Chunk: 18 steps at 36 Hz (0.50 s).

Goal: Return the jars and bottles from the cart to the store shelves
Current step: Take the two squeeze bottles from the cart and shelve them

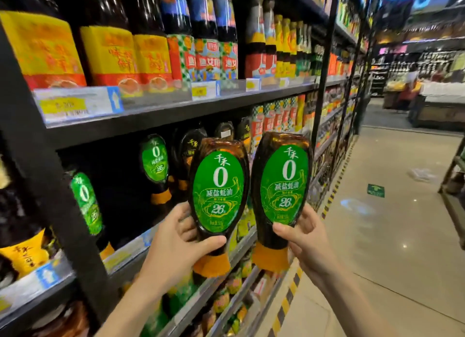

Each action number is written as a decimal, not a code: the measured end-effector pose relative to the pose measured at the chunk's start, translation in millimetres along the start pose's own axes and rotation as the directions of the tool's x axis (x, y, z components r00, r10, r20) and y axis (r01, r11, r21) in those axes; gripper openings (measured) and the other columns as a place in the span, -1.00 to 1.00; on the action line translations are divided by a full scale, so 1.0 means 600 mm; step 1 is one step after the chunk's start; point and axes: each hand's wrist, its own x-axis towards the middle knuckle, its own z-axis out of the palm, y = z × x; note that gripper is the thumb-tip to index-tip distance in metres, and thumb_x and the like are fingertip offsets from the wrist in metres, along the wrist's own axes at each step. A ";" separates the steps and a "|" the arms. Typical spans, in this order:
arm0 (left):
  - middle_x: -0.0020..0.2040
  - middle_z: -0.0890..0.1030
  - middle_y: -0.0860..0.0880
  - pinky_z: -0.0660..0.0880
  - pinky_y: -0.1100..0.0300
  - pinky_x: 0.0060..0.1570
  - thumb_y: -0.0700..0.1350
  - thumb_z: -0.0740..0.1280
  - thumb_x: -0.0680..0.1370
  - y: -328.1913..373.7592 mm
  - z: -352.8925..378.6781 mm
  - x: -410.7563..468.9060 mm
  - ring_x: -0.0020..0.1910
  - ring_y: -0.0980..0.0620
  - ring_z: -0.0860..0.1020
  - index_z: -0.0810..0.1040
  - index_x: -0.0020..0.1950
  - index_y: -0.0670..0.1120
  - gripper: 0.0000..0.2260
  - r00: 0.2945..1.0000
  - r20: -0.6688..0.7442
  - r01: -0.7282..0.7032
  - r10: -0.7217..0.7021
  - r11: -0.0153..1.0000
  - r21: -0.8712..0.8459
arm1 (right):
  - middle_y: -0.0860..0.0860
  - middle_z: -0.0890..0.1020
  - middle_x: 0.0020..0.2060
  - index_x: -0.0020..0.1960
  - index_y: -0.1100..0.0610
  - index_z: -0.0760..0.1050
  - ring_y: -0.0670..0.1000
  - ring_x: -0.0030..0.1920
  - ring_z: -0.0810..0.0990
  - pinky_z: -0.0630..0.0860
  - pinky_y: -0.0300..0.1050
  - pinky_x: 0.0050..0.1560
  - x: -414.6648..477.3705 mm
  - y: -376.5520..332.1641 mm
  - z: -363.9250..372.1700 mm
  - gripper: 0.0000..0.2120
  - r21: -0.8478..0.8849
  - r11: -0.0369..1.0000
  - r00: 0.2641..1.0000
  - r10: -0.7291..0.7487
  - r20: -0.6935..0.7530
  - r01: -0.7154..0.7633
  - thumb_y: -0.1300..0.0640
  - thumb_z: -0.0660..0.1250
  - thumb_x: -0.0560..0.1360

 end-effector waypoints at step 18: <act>-0.18 0.71 0.11 0.51 0.44 -0.35 -0.45 0.51 0.18 -0.018 -0.064 0.041 -0.27 0.18 0.66 0.48 0.03 -0.08 -0.47 0.920 -0.379 0.152 -0.099 0.982 0.114 | 0.08 0.68 0.04 0.15 0.16 0.50 0.07 0.08 0.64 0.58 -0.17 -0.05 0.254 0.080 0.085 -0.18 0.080 0.991 0.897 0.060 0.437 -0.106 0.08 0.69 -0.07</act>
